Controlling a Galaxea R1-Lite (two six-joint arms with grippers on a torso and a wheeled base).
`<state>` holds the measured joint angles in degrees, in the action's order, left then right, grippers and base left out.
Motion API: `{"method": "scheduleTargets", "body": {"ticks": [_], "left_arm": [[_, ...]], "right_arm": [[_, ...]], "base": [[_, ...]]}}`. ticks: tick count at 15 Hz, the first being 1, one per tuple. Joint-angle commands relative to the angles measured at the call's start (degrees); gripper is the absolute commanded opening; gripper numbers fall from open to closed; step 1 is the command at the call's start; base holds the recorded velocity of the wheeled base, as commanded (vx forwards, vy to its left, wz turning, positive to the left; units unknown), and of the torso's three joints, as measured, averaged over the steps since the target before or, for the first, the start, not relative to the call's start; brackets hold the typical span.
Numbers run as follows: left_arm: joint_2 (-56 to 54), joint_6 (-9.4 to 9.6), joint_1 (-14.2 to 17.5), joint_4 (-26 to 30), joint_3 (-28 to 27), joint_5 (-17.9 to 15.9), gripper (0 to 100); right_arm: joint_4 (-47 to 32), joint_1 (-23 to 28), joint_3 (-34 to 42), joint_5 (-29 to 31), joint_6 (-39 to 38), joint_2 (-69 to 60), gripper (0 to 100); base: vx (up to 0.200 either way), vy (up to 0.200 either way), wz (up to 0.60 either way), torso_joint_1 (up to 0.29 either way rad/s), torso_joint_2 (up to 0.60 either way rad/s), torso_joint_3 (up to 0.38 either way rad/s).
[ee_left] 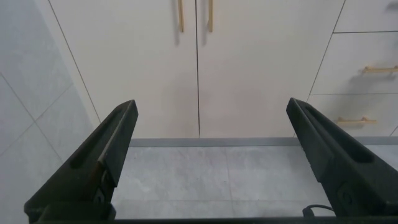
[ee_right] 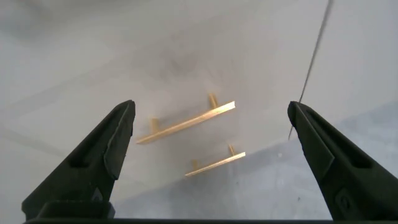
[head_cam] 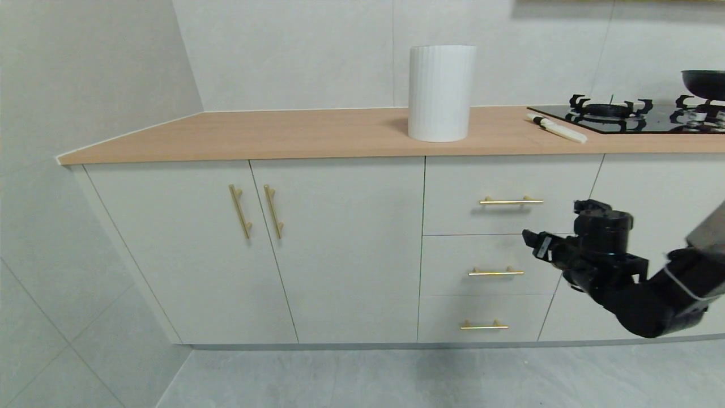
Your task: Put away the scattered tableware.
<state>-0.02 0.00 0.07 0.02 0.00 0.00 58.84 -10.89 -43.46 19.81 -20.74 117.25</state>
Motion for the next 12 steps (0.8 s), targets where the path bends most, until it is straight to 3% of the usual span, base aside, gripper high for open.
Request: {"method": "scheduleTargets", "body": {"ticks": [1, 5, 9, 12], "left_arm": [[0.0, 0.00, 0.0, 0.1, 0.0, 0.0, 100], [0.0, 0.00, 0.0, 0.1, 0.0, 0.0, 100], [0.0, 0.00, 0.0, 0.1, 0.0, 0.0, 100], [0.0, 0.00, 0.0, 0.0, 0.0, 0.0, 100]], "right_arm": [[-0.3, -1.2, 20.7, -1.2, 9.0, -34.5, 100], [-6.8, 0.1, 29.7, -0.8, 16.3, -59.7, 100], [-39.5, 3.1, 27.6, -1.1, 24.9, -91.8, 100], [-55.5, 7.2, 25.5, -0.8, 26.1, -105.2, 100]], "base": [[0.000, 0.000, 0.00, 0.000, 0.00, 0.000], [0.000, 0.000, 0.00, 0.000, 0.00, 0.000], [0.000, 0.000, 0.00, 0.000, 0.00, 0.000], [0.000, 0.000, 0.00, 0.000, 0.00, 0.000]]}}
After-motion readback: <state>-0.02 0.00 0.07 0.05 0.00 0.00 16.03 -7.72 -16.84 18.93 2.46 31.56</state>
